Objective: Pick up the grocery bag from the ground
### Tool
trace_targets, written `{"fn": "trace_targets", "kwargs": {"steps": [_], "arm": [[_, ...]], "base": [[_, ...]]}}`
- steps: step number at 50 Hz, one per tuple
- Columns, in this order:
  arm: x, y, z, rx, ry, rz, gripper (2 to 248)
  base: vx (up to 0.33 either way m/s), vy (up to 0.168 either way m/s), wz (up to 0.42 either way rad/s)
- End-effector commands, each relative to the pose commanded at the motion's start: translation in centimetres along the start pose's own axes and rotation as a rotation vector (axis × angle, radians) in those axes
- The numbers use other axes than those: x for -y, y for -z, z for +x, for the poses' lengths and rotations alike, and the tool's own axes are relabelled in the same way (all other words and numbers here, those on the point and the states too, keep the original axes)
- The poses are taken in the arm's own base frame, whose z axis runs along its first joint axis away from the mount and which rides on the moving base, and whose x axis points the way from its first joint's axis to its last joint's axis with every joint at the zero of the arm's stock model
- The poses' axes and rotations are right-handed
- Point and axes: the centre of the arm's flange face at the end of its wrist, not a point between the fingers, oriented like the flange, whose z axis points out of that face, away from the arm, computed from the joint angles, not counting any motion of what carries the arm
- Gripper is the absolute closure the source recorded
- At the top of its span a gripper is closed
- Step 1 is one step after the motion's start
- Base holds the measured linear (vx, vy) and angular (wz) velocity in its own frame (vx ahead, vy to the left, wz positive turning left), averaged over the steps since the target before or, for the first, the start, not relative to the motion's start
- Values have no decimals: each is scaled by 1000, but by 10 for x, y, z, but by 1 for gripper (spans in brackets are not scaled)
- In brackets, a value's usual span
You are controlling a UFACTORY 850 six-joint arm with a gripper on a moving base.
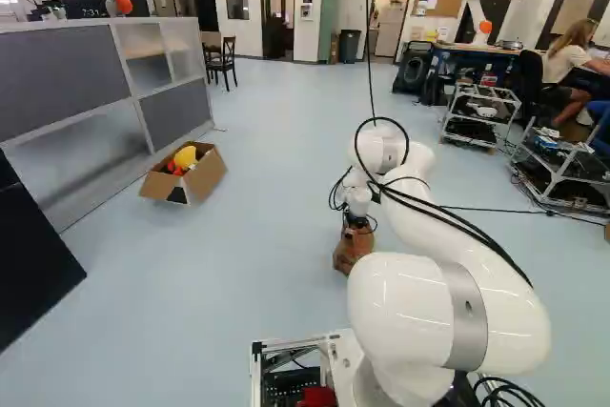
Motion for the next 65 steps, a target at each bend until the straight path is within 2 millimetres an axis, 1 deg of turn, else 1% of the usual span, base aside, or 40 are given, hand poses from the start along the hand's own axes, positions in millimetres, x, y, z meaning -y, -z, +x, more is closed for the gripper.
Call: {"fn": "trace_targets", "kwargs": {"steps": [5, 12, 65], "arm": [[0, 1, 0, 0, 0, 0, 228], [1, 8, 3, 0, 0, 0, 228], [7, 82, 30, -15, -1, 6, 228]], "base": [[0, 0, 0], [0, 0, 0], [0, 0, 0]]}}
